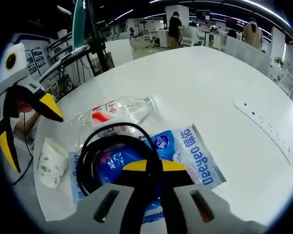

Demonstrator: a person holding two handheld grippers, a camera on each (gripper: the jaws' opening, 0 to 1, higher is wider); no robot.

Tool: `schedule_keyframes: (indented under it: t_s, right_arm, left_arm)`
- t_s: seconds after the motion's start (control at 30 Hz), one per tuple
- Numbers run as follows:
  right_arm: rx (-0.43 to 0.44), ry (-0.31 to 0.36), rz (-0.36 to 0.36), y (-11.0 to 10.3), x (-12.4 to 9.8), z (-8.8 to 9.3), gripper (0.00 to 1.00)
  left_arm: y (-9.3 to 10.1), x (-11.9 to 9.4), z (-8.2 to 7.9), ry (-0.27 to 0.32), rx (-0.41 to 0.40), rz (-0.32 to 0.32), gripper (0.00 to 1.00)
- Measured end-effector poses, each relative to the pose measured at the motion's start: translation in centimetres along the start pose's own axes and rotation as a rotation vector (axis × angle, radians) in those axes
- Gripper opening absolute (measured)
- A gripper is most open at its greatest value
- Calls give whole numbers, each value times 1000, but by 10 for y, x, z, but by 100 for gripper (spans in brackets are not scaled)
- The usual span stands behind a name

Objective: Arrange the tabletop items into an orderly group along one side of the table until the central work area is clear of visible clutter.

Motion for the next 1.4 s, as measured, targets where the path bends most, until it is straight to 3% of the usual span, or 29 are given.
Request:
schedule_keyframes:
  t_s: [0.97, 1.4]
  right_arm:
    - [31, 104, -23, -3, -22, -13, 2]
    - [30, 146, -34, -7, -31, -17, 2]
  left_arm:
    - [-16, 9, -5, 17, -69, -61, 45]
    - [-25, 15, 2, 6, -121, -93, 43]
Point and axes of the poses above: the point that each gripper's makers call its tool centre point, and the gripper's own axes: x roughly forward along the fingers, y roughly to its right, z roughly out of its underside, the point moved 2 cm from there along -x, roughly backward along the fingers, and after that the axes turned 12 degrees about z, right-handed, at the moved point
